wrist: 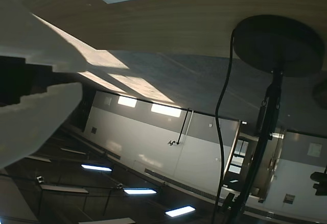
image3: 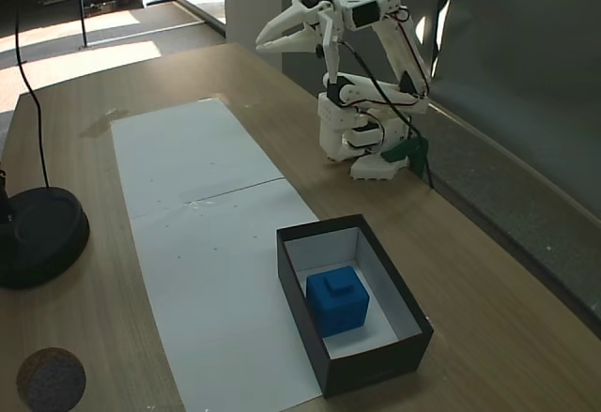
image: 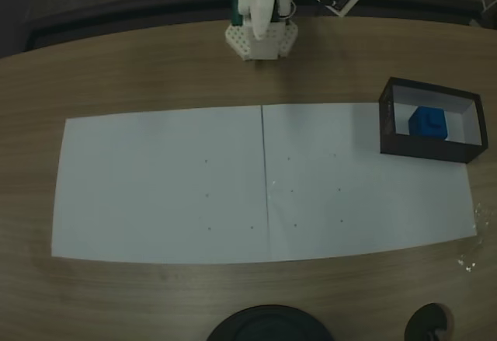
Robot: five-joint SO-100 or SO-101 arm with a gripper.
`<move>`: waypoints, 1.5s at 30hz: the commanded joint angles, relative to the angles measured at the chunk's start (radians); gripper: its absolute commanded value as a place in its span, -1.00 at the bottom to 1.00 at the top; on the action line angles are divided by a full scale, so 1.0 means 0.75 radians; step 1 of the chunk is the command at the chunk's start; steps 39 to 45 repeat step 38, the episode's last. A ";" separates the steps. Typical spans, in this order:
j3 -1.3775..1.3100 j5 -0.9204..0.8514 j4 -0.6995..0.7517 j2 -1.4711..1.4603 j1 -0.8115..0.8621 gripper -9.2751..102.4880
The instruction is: Grab a blue square and put it in the box.
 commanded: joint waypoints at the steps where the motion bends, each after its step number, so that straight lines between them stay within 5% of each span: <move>1: 0.096 0.000 -0.123 0.027 0.004 -0.84; 9: 0.595 0.317 -0.342 0.029 -0.002 -0.84; 24: 0.929 0.311 -0.380 0.029 -0.096 -0.84; 32: 0.810 0.305 0.049 0.029 -0.174 -0.84; 45: 0.808 0.307 0.049 0.029 -0.190 -0.84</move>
